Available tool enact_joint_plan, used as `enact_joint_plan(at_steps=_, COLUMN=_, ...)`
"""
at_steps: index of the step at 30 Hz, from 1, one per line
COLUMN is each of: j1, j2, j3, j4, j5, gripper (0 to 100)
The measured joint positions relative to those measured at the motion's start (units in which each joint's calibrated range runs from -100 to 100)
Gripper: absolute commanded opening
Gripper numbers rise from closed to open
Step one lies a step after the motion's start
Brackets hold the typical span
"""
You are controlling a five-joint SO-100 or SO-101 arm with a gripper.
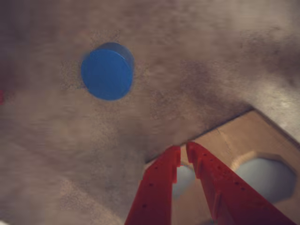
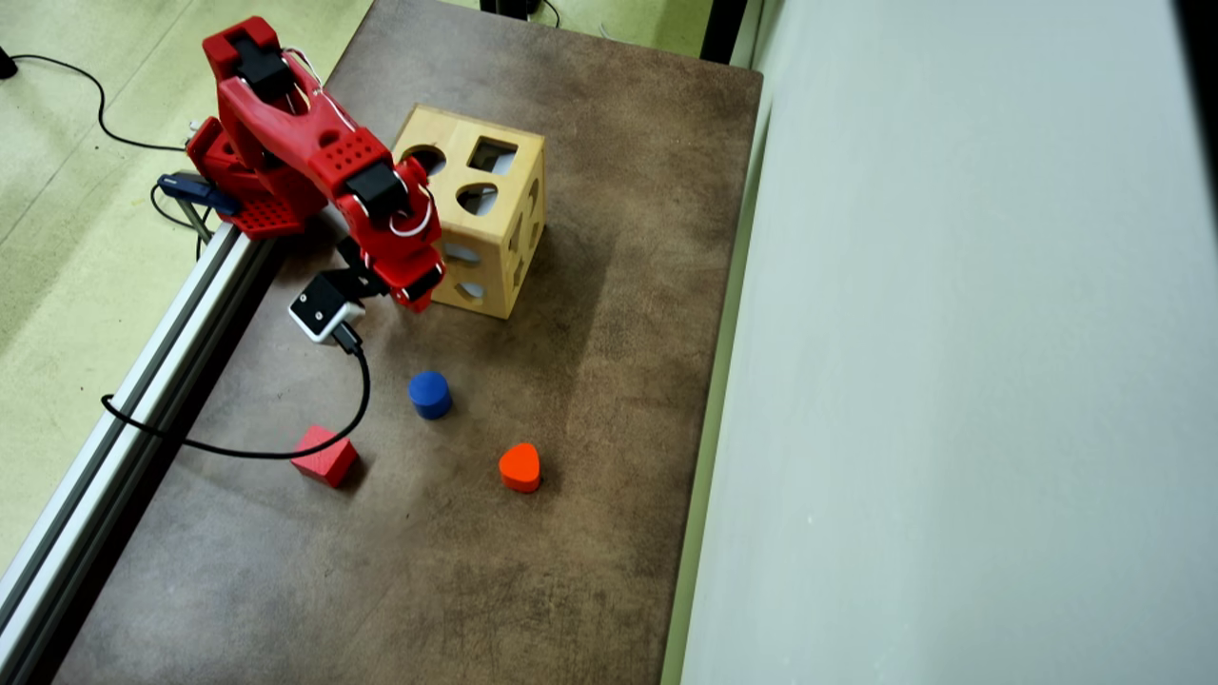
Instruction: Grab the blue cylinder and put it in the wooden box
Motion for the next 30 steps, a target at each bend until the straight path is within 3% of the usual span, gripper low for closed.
enact_joint_plan(at_steps=10, j1=0.3, j2=2.4, j3=-3.0, j4=-6.3, j5=0.0, gripper=9)
enact_joint_plan(at_steps=22, j1=5.2, j2=6.7, j3=-3.4, j4=-6.5, j5=0.2, gripper=9)
enact_joint_plan(at_steps=30, j1=5.7, j2=6.7, j3=-3.4, j4=-8.9, j5=3.6, gripper=18)
